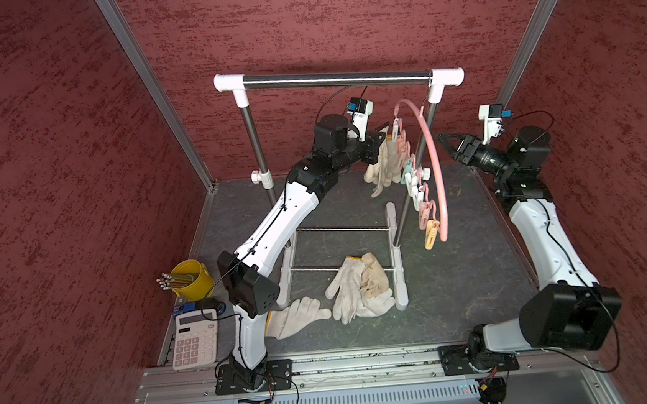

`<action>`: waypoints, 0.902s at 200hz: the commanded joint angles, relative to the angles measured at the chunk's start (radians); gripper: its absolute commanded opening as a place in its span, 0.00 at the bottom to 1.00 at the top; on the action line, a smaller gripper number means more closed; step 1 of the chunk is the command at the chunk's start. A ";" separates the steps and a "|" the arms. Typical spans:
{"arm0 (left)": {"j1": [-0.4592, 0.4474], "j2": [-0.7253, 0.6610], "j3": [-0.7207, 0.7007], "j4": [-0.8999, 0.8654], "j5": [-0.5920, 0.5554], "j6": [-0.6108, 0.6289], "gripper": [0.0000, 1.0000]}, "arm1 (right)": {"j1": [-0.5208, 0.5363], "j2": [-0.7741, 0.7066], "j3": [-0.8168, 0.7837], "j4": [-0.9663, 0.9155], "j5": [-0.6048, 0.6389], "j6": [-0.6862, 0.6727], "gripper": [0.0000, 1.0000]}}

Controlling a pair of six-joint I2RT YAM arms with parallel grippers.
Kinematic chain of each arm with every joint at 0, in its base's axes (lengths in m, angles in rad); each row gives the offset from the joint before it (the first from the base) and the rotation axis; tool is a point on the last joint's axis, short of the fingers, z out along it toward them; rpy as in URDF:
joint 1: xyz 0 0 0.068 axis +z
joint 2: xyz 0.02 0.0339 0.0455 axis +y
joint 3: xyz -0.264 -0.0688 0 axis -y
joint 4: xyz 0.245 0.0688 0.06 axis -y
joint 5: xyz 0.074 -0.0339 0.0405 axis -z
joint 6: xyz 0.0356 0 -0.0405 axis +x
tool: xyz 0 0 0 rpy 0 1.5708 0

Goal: Clip the gloves onto a hanger to dry
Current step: Open the clamp at the hanger.

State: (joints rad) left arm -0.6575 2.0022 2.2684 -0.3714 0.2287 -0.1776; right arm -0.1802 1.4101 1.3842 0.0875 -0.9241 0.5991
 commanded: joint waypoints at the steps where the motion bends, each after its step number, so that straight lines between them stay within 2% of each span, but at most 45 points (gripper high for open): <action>1: -0.037 0.055 0.084 0.040 -0.003 -0.025 0.00 | 0.005 -0.017 -0.011 -0.006 0.001 -0.052 0.61; 43: -0.070 0.139 0.190 0.040 0.017 -0.043 0.00 | 0.005 -0.051 -0.066 0.020 0.021 -0.061 0.62; 94: -0.075 0.148 0.194 0.038 0.024 -0.046 0.00 | 0.003 -0.088 -0.102 -0.043 0.045 -0.157 0.62; 180: -0.076 0.170 0.223 0.047 0.035 -0.061 0.00 | 0.009 -0.103 -0.114 -0.050 0.015 -0.201 0.62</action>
State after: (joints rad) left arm -0.7341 2.1475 2.4565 -0.3462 0.2508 -0.2298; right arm -0.1783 1.3312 1.2858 0.0391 -0.8967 0.4206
